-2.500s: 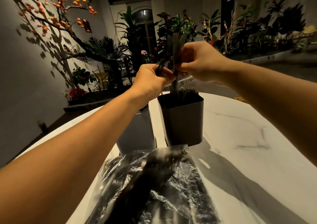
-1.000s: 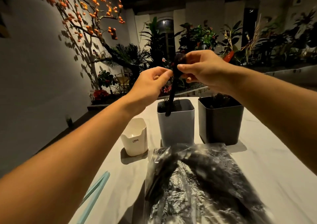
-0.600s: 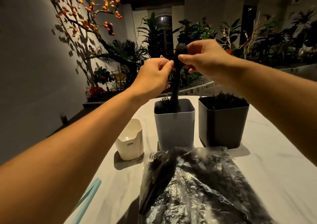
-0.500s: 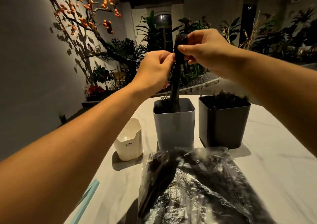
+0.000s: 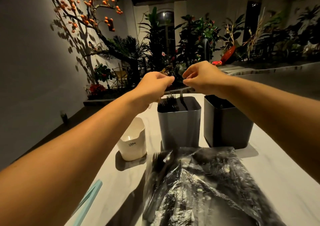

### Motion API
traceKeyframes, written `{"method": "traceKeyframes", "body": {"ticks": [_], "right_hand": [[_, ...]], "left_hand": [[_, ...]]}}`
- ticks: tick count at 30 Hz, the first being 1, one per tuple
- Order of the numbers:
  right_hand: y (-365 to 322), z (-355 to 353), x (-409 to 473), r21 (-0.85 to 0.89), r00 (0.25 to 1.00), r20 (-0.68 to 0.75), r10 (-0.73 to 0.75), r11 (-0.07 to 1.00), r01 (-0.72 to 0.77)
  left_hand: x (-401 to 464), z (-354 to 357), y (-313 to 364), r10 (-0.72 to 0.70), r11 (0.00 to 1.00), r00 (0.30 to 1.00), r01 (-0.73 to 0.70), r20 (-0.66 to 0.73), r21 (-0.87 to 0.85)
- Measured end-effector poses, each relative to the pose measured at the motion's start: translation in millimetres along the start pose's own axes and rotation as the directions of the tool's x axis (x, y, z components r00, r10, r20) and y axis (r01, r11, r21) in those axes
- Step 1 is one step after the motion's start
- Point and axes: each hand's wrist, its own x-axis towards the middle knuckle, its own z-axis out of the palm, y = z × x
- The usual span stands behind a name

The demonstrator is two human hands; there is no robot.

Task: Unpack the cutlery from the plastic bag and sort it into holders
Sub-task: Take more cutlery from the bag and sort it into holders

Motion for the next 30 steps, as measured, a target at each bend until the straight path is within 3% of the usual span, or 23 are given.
{"method": "traceKeyframes", "body": {"ticks": [3, 6, 15, 17, 20, 22, 25, 30], "right_hand": [[-14, -6, -9, 0.123, 0.997, 0.045, -0.064, 0.991, 0.058], [-34, -3, -24, 0.245, 0.976, 0.163, -0.144, 0.964, 0.102], [-76, 32, -47, 0.366, 0.952, 0.125, -0.280, 0.905, 0.218], [-82, 41, -46, 0.299, 0.949, 0.122, -0.289, 0.923, 0.243], [-90, 56, -40, 0.170, 0.951, 0.030, -0.308, 0.939, 0.299], [-92, 69, -37, 0.137, 0.951, -0.035, -0.306, 0.941, 0.308], [-91, 91, -31, 0.091, 0.951, -0.035, -0.308, 0.946, 0.310], [-84, 127, -24, -0.041, 0.944, 0.077, -0.322, 0.945, 0.326]], "left_hand": [[-10, -8, 10, -0.116, 0.966, 0.992, 0.124, 0.046, -0.226], [-26, -16, 18, -0.123, 0.923, 0.983, 0.164, 0.137, -0.348], [-74, -50, -5, -0.072, 0.855, 0.937, 0.234, 0.341, -0.463], [-76, -57, -12, -0.067, 0.895, 0.955, 0.185, 0.289, -0.406], [-77, -70, -22, -0.063, 0.971, 0.998, 0.064, 0.011, -0.229], [-78, -79, -33, -0.003, 0.997, 0.989, -0.008, -0.149, -0.076], [-75, -90, -56, 0.074, 0.990, 0.985, -0.053, -0.157, 0.130], [-72, -91, -91, 0.070, 0.943, 0.987, -0.018, -0.144, 0.331]]}}
